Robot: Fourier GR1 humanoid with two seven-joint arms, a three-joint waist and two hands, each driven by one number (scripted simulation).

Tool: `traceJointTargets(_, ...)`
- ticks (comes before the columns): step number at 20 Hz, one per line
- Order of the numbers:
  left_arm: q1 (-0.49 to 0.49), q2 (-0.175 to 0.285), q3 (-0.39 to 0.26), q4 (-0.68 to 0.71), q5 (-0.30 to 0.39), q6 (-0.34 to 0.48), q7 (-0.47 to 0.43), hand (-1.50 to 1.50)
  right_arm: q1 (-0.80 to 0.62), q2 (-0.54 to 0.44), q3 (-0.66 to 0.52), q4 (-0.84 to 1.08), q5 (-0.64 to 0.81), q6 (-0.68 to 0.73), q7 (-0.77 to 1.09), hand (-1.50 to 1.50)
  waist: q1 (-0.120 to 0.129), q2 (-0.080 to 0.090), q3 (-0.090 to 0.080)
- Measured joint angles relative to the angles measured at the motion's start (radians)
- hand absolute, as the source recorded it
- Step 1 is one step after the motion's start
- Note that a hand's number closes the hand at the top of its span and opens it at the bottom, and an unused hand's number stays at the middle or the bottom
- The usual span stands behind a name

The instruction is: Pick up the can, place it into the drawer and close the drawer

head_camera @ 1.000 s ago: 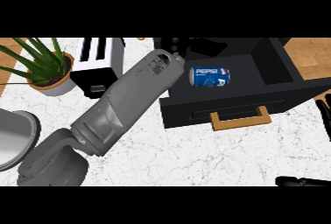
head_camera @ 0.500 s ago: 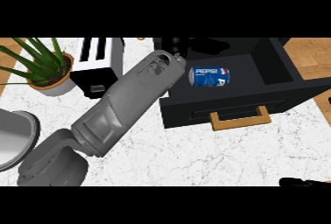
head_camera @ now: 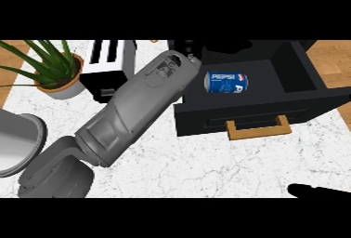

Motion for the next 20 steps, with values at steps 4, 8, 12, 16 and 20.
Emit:
traceJointTargets(4, -0.008, 0.0, 0.004, -0.011, 0.025, 0.014, -0.02, -1.5, -0.024, -0.03, 0.045, 0.012, 0.131, -0.012, -0.015, -1.5, 0.017, -0.004, 0.0)
traceJointTargets(8, -0.035, 0.0, 0.004, -0.006, 0.03, 0.028, -0.013, -1.5, -0.043, -0.059, 0.107, 0.062, 0.3, -0.039, -0.033, -1.5, 0.044, -0.01, 0.0)
traceJointTargets(12, -0.035, 0.0, -0.005, -0.024, 0.033, 0.04, 0.004, -1.5, -0.076, -0.077, 0.176, 0.137, 0.461, -0.074, -0.043, -1.5, 0.065, -0.015, 0.0)
traceJointTargets(16, -0.029, 0.008, 0.013, -0.023, 0.025, 0.02, 0.004, -1.5, -0.103, -0.073, 0.244, 0.234, 0.608, -0.119, -0.042, -1.5, 0.088, -0.02, -0.001)
traceJointTargets(20, -0.022, 0.018, 0.006, -0.061, 0.003, 0.039, 0.042, -1.5, -0.146, -0.064, 0.275, 0.38, 0.73, -0.189, -0.048, -1.5, 0.109, -0.026, -0.001)
